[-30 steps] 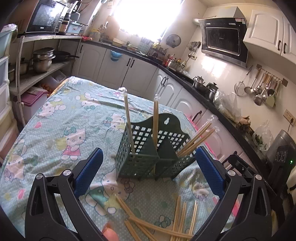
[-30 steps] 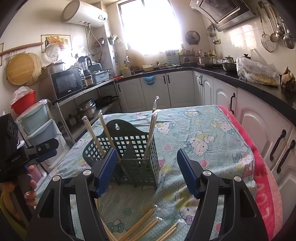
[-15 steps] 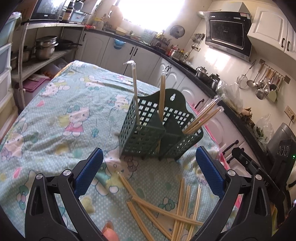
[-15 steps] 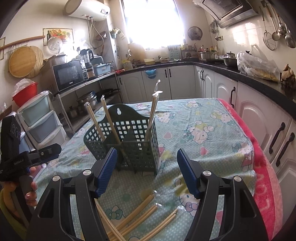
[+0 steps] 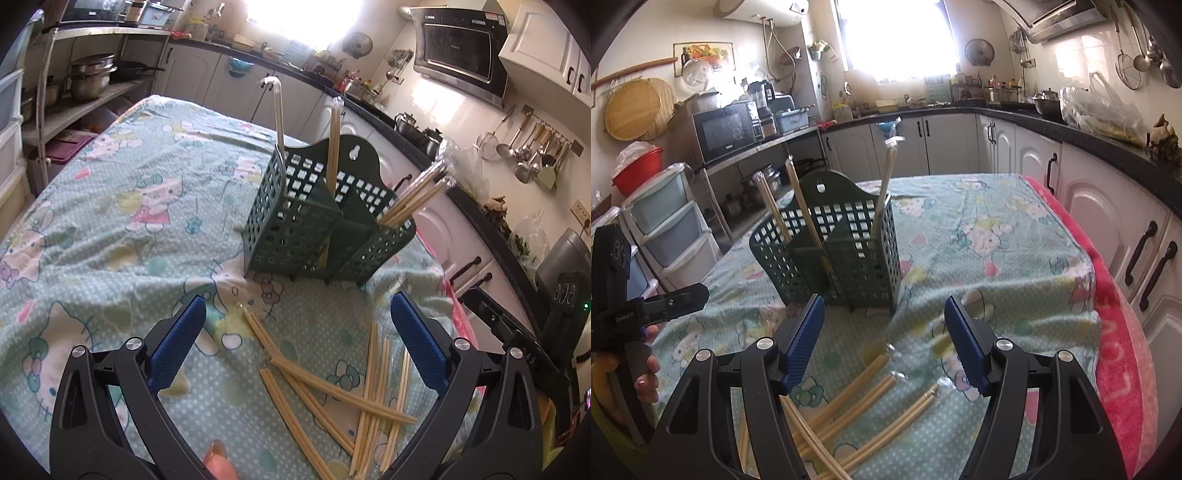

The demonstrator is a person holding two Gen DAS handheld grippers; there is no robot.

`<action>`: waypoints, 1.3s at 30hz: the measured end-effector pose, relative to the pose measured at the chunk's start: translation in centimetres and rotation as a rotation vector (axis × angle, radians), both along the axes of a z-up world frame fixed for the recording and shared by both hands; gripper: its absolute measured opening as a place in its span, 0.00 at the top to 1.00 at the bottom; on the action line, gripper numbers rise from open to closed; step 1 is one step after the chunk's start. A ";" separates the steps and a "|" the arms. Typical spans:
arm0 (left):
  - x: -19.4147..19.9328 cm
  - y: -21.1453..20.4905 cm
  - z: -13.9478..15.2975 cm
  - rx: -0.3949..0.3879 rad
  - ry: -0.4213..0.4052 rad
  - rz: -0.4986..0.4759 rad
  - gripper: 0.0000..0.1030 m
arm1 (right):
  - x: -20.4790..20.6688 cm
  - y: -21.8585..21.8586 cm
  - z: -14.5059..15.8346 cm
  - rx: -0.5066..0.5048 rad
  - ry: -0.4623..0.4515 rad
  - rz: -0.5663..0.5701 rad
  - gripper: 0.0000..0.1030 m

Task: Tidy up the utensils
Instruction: 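Raise both tools from the basket and move them down toward the chopstick pile, then close the left tool on a wooden chopstick while the right tool grasps another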

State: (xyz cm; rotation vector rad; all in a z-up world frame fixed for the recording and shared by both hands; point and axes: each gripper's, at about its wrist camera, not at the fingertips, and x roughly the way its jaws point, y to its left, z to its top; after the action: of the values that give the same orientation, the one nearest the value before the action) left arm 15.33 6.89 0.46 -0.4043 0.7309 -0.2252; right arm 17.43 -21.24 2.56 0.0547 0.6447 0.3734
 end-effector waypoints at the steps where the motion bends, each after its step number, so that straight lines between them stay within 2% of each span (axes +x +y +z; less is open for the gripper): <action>1: -0.1 -0.1 -0.2 0.001 0.004 -0.003 0.10 | -0.1 -0.1 -0.3 -0.004 0.007 -0.001 0.37; 5: -0.1 -0.4 -1.2 0.000 0.032 -0.021 0.11 | -0.3 -0.2 -1.4 -0.019 0.038 -0.002 0.37; 11: -0.2 -1.2 -2.7 0.002 0.075 -0.061 0.19 | -0.6 -0.5 -3.1 -0.032 0.085 -0.002 0.37; 18: -0.5 -2.1 -4.3 0.000 0.122 -0.118 0.38 | -0.9 -0.7 -4.2 -0.037 0.110 -0.002 0.37; 21: -0.5 -2.3 -5.0 -0.008 0.143 -0.133 0.42 | -1.0 -0.9 -4.5 -0.036 0.119 -0.004 0.37; 29: 0.6 -2.4 -6.3 -0.019 0.179 -0.123 0.44 | -1.1 -1.3 -5.3 -0.031 0.145 -0.008 0.37; 35: 1.8 -2.3 -7.1 -0.025 0.206 -0.110 0.53 | -0.7 -1.7 -6.4 -0.020 0.191 -0.015 0.37; 39: 2.2 -2.1 -7.5 -0.019 0.212 -0.098 0.64 | -0.2 -1.6 -7.2 -0.005 0.234 -0.008 0.37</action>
State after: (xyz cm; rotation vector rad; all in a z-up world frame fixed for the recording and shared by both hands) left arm 17.51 4.79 -7.04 -0.4151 0.9588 -0.2842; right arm 17.23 -22.89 -4.67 0.0970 0.8764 0.3607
